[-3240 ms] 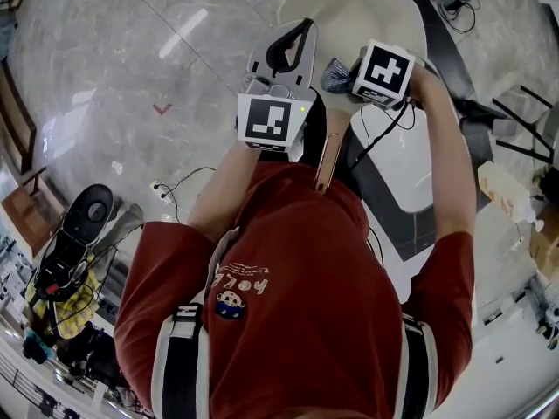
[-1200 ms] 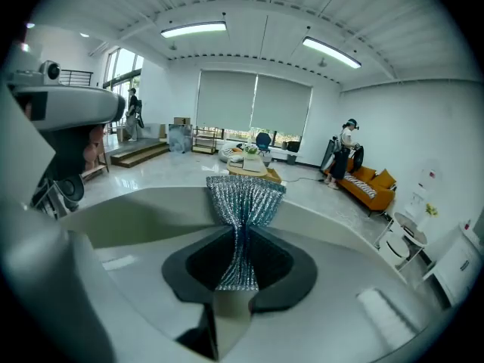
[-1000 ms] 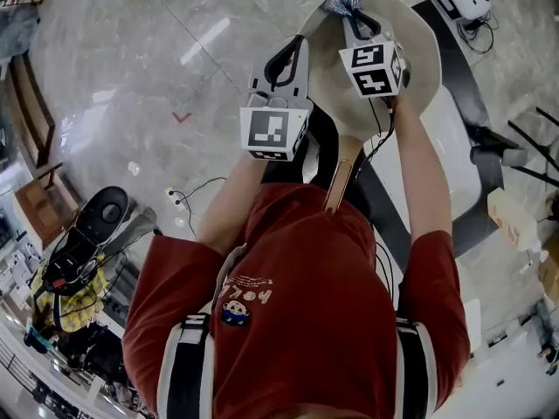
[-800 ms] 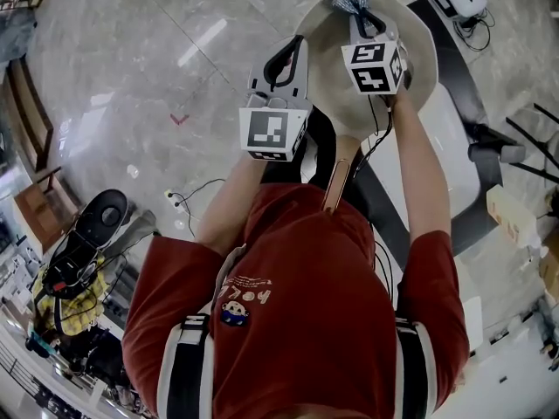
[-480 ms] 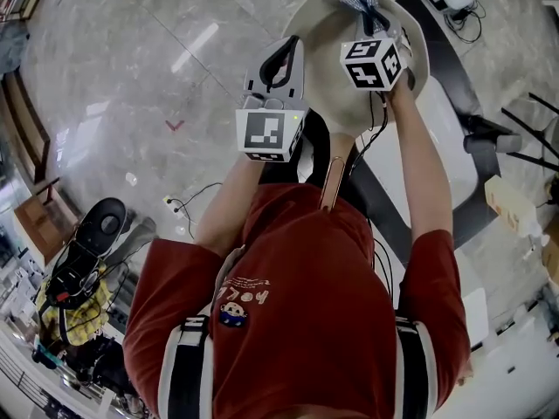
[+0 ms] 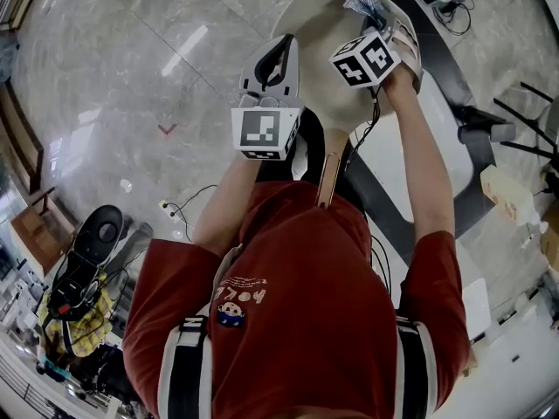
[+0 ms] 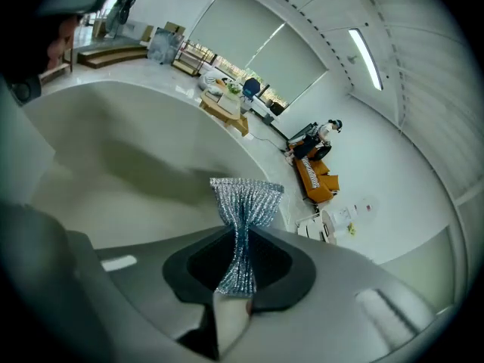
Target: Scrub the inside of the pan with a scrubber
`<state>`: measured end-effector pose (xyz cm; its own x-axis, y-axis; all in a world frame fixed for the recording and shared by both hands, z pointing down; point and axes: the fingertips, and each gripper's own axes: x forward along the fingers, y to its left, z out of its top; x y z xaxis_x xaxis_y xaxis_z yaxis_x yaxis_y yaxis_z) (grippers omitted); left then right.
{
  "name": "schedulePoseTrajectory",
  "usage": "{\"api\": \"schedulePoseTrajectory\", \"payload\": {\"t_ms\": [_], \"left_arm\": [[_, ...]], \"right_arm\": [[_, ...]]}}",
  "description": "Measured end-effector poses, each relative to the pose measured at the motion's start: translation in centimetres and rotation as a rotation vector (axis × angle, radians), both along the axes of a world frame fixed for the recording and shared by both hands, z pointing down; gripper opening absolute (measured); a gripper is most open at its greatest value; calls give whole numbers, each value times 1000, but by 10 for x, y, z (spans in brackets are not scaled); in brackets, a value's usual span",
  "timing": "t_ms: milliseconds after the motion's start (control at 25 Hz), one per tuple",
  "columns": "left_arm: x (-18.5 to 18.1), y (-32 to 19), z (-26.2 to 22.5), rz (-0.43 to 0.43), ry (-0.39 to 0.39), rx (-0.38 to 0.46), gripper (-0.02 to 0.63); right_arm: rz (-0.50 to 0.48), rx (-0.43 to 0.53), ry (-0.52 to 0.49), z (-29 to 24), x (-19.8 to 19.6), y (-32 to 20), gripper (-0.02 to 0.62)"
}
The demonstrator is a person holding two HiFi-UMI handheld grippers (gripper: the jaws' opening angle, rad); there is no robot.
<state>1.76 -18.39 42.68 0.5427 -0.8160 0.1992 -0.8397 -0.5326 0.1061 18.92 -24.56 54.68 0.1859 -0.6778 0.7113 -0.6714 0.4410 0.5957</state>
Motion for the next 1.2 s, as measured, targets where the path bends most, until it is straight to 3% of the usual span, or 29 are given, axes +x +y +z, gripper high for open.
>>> {"api": "schedulePoseTrajectory", "payload": {"t_ms": [320, 600, 1200], "left_arm": [[-1, -1, 1, 9, 5, 0, 6], [4, 3, 0, 30, 16, 4, 6], [9, 10, -5, 71, 55, 10, 6]], "right_arm": [[-105, -118, 220, 9, 5, 19, 61], [-158, -228, 348, 14, 11, 37, 58], [-197, -500, 439, 20, 20, 98, 57]]}}
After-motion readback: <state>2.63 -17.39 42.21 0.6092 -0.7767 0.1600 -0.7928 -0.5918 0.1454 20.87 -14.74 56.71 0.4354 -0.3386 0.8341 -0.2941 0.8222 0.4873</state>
